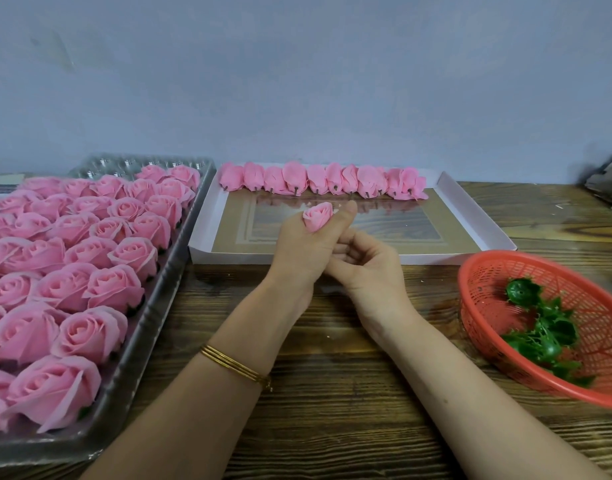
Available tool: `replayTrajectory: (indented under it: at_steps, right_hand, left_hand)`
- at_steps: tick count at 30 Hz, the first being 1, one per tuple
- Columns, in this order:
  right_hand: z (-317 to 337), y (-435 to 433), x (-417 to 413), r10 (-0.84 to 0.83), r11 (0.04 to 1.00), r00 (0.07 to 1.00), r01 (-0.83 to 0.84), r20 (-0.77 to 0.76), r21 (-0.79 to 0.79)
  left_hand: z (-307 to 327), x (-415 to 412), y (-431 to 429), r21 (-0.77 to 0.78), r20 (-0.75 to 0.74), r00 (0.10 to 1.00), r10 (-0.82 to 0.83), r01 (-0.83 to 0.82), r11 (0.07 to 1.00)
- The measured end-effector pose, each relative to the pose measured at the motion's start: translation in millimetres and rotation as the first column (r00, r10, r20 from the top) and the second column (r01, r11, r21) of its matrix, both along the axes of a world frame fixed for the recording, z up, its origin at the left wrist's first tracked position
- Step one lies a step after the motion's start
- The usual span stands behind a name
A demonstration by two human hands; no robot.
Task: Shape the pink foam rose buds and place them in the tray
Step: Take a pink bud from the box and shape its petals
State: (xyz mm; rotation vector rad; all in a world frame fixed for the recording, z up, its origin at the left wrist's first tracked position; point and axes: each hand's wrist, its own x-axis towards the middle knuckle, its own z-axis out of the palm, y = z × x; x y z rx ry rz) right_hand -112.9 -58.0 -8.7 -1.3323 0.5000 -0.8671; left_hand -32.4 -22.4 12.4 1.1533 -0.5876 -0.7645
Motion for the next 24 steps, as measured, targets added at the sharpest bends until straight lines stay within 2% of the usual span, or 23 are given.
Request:
replayTrajectory:
  at_steps: [4, 7, 10, 13, 17, 24]
  right_hand:
    - [3.8, 0.4, -1.5, 0.067, 0.992, 0.998, -0.067, 0.006, 0.105]
    - [7.3, -2.3, -3.7, 0.157, 0.97, 0.988, -0.156, 0.011, 0.184]
    - [9.4, -7.1, -6.6, 0.271, 0.915, 0.958, -0.286, 0.089, 0.284]
    - [8.1, -11.0, -8.0, 0.32, 0.867, 0.936, -0.352, 0.148, 0.351]
    - [5.9, -10.0, -5.0, 0.231, 0.912, 0.961, -0.268, 0.151, 0.312]
    - [4.4, -1.8, -1.8, 0.047, 0.991, 0.999, -0.049, 0.017, 0.123]
  left_hand:
    - [0.4, 4.9, 0.5, 0.038, 0.028, 0.998, -0.053, 0.052, 0.998]
    - [2.8, 9.6, 4.2, 0.074, 0.078, 0.984, -0.16, 0.154, 0.985]
    - [4.4, 14.1, 7.0, 0.11, 0.126, 0.962, -0.242, 0.229, 0.967]
    - [5.3, 13.0, 6.5, 0.109, 0.121, 0.965, -0.234, 0.221, 0.969]
    - [2.3, 10.9, 3.3, 0.081, 0.065, 0.99, -0.125, 0.12, 0.99]
    - [-3.6, 10.8, -0.3, 0.051, 0.034, 0.999, -0.036, 0.035, 0.998]
